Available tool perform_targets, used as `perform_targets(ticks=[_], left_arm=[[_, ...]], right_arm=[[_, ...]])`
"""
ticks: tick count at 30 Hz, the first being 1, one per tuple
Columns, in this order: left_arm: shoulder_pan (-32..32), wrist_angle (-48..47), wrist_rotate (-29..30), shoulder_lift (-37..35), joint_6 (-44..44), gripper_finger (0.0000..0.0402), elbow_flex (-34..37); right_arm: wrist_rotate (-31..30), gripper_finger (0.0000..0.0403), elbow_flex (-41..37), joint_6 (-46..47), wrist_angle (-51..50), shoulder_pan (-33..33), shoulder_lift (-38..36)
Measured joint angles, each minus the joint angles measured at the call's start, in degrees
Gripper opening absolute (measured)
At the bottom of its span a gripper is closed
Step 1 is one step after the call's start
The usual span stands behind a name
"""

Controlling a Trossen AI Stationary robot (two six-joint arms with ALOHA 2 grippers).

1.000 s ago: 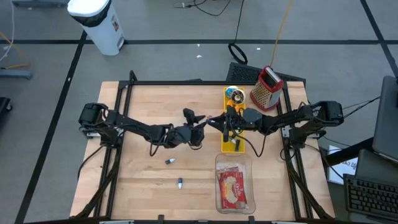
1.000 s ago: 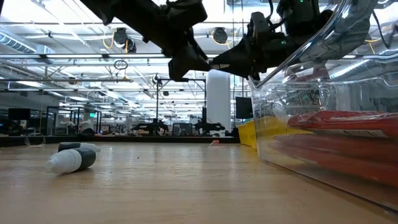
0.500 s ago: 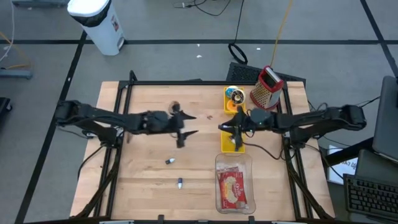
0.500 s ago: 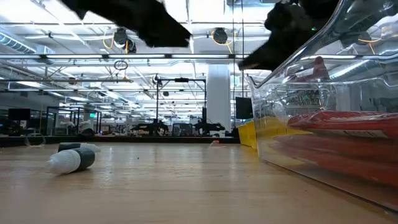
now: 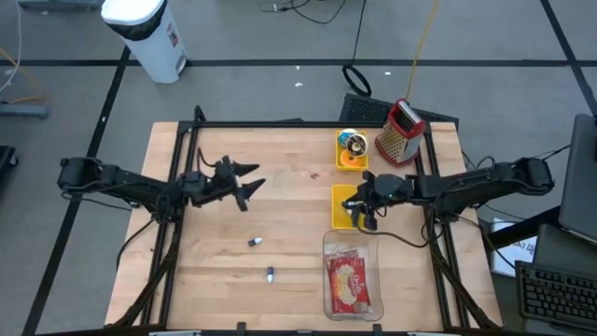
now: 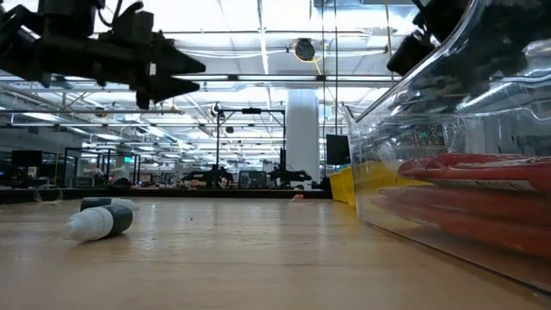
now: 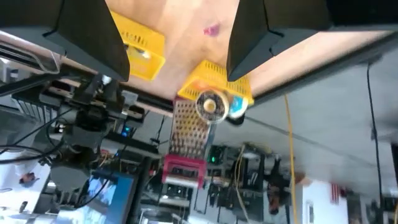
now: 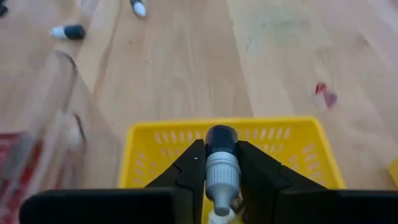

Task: Pick & Place Food Item
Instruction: Put the purple food coloring bottle into the bottom yellow bin

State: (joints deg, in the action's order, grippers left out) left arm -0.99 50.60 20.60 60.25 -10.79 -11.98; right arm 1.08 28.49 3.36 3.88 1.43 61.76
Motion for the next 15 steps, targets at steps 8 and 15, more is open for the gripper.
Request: perform_targets(ticks=[8, 15], left_arm=[[0.0, -2.8, -2.6, 0.8, -1.9, 0.0271, 0.5], [0.0, -2.9, -2.5, 0.9, -2.4, 0.0271, 0.5]], right_arm=[[-1.2, 0.0064, -8.0, -2.0, 7.7, 0.0, 0.0], [-2.6, 0.0071, -10.7, -1.9, 10.8, 0.1, 0.0]])
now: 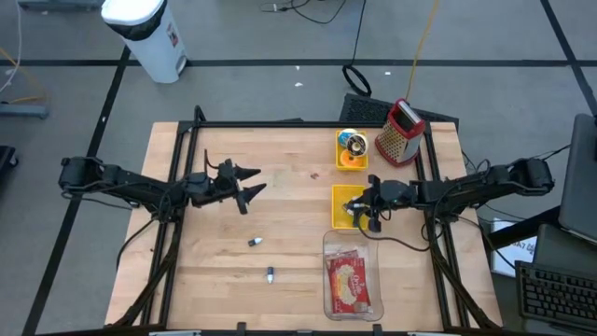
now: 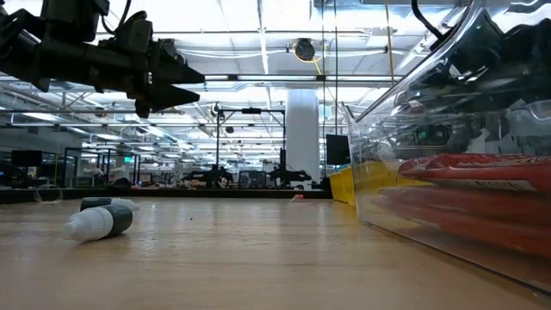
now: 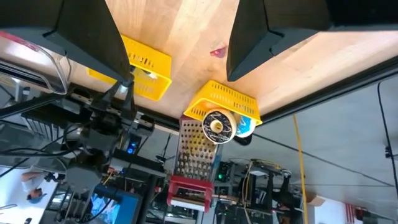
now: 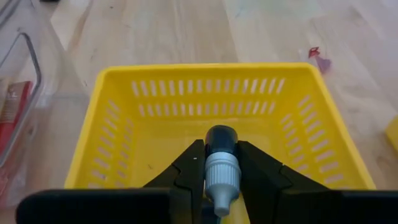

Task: Pick & Place Food Item
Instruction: Put the purple food coloring bottle into the bottom yellow bin, then put the green food coloring bottle into the bottom yellow bin

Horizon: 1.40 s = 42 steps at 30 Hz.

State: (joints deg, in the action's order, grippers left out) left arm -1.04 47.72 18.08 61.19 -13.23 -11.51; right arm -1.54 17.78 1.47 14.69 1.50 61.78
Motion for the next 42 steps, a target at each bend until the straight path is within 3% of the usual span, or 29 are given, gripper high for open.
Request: perform_targets(ticks=[9, 20, 25, 28, 32, 35, 42], left_arm=[[0.0, 0.0, 0.0, 0.0, 0.0, 0.0271, 0.0], [0.0, -0.3, -0.3, 0.0, -0.1, 0.0271, 0.0], [1.5, -4.2, -11.6, 0.0, -2.1, 0.0271, -0.2], [5.0, -14.9, -13.7, 0.0, -5.2, 0.0271, -3.3], [10.6, -40.0, -10.5, 1.5, -7.4, 0.0271, -11.9], [13.9, -53.1, -9.7, 5.4, -10.7, 0.0271, -17.2], [19.6, -59.5, -14.4, 16.0, -15.2, 0.0271, -20.8]], right_arm=[[0.1, 0.0086, -0.6, 0.6, 1.4, -0.1, 0.0], [0.1, 0.0163, -0.6, 0.8, 8.3, -0.1, 0.0], [0.1, 0.0179, -0.6, 0.8, 11.6, -0.1, 0.0], [0.1, 0.0182, -0.6, 0.8, 11.4, -0.1, 0.0], [0.1, 0.0182, -0.6, 0.7, 11.2, -0.1, 0.0], [0.1, 0.0179, -0.6, -0.1, 11.2, -0.1, 0.0], [0.1, 0.0178, -0.6, -0.7, 11.4, -0.1, 0.0]])
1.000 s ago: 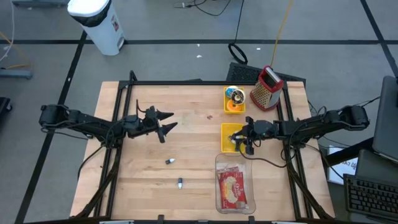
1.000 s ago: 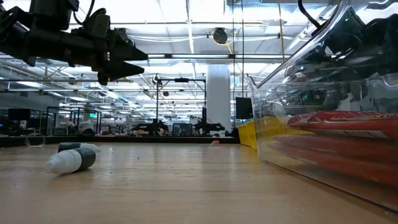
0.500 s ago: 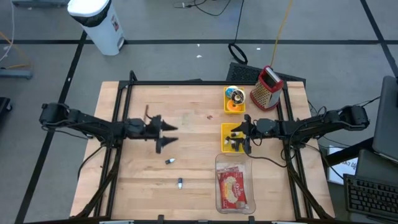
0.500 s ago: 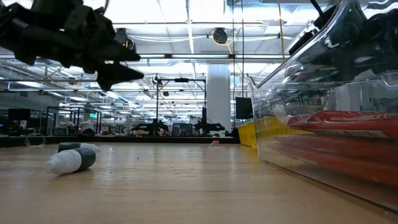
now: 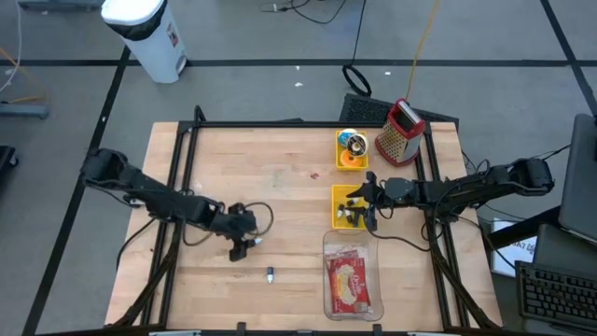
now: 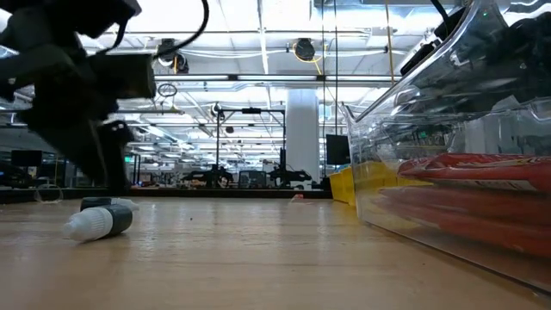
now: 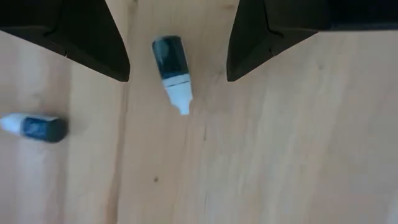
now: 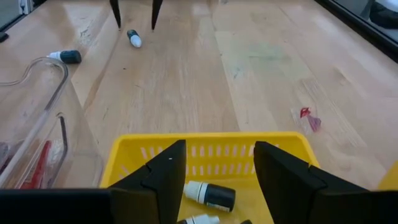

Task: Pick & Place Food Item
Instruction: Put the green food coloring bottle into the bottom yellow bin

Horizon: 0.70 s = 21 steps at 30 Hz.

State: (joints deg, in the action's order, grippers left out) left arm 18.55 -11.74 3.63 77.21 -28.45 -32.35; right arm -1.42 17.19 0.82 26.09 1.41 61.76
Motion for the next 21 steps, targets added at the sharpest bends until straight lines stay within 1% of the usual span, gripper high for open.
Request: perform_targets(ticks=[4, 7, 10, 15, 18, 21], left_arm=[[1.4, 0.4, -0.1, 5.3, -2.0, 0.0271, -0.1], [1.8, 1.4, 1.1, 7.9, -2.4, 0.0271, -0.3], [2.0, 1.5, 3.6, 9.2, -2.3, 0.0271, -0.4], [1.9, 1.0, 4.6, 9.2, -0.8, 0.0267, -0.3], [1.9, 0.8, 4.4, 9.2, -0.1, 0.0241, -0.3], [1.8, 0.5, 4.5, 9.2, -0.4, 0.0199, -0.2]], right_arm=[[0.0, 0.0176, 0.0, 0.0, 0.0, 0.0, 0.0], [0.0, 0.0173, 0.0, 0.0, 0.0, 0.0, 0.0], [0.0, 0.0171, 0.0, 0.0, 0.0, 0.0, 0.0], [0.0, 0.0171, 0.0, 0.0, 0.0, 0.0, 0.0], [0.0, 0.0171, 0.0, 0.0, -0.2, 0.0, 0.0], [0.0, 0.0170, 0.0, 0.0, -0.2, 0.0, 0.0]])
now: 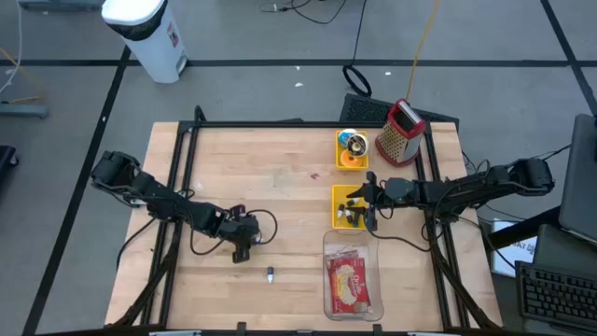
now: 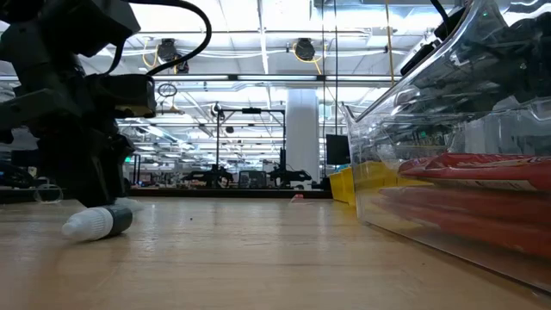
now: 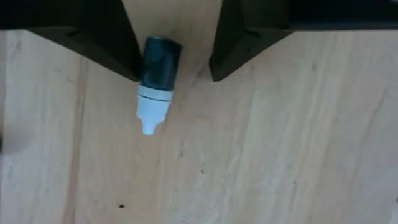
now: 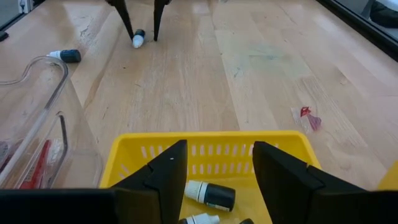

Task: Pick & Place Food Item
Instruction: Put the green food coloring bottle into the bottom yellow bin

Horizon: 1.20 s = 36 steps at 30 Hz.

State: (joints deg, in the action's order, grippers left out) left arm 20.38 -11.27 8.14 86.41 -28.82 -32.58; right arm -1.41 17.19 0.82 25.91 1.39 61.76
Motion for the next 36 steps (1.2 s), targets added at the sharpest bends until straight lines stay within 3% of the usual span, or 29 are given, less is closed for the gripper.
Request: perform_targets(ticks=[6, 11, 13, 17, 21, 25, 29, 36], left_arm=[[-0.2, -0.2, 0.6, 0.0, 0.1, 0.0113, 0.1], [-0.6, 2.3, 5.1, 0.2, 7.6, 0.0071, 0.1], [-1.6, 4.4, 9.6, 0.3, 13.0, 0.0067, -0.2], [-4.1, 6.9, 23.9, 0.5, 25.6, 0.0078, -3.6], [-7.2, 9.8, 33.2, 0.4, 43.6, 0.0081, -8.9], [-9.9, 19.0, 33.5, 0.2, 59.5, 0.0073, -14.0], [-11.9, 26.1, 29.5, 0.2, 69.9, 0.0077, -17.2], [-14.2, 32.3, 24.9, 0.8, 75.2, 0.0084, -18.6]], right_arm=[[0.0, 0.0169, 0.0, 0.0, 0.0, 0.0, 0.0], [0.0, 0.0166, 0.0, 0.0, 0.0, 0.0, 0.0], [0.0, 0.0164, 0.0, 0.0, 0.5, 0.0, 0.0], [0.0, 0.0164, 0.0, 1.6, 2.5, 0.0, 0.0], [0.0, 0.0163, 0.0, 4.1, 6.6, 0.0, 0.0], [-0.3, 0.0163, 0.0, 10.0, 13.1, 0.0, 0.0], [-0.4, 0.0167, 0.0, 12.4, 19.3, 0.0, 1.0], [-7.8, 0.0189, 0.8, 16.4, 26.0, 0.1, 5.8]])
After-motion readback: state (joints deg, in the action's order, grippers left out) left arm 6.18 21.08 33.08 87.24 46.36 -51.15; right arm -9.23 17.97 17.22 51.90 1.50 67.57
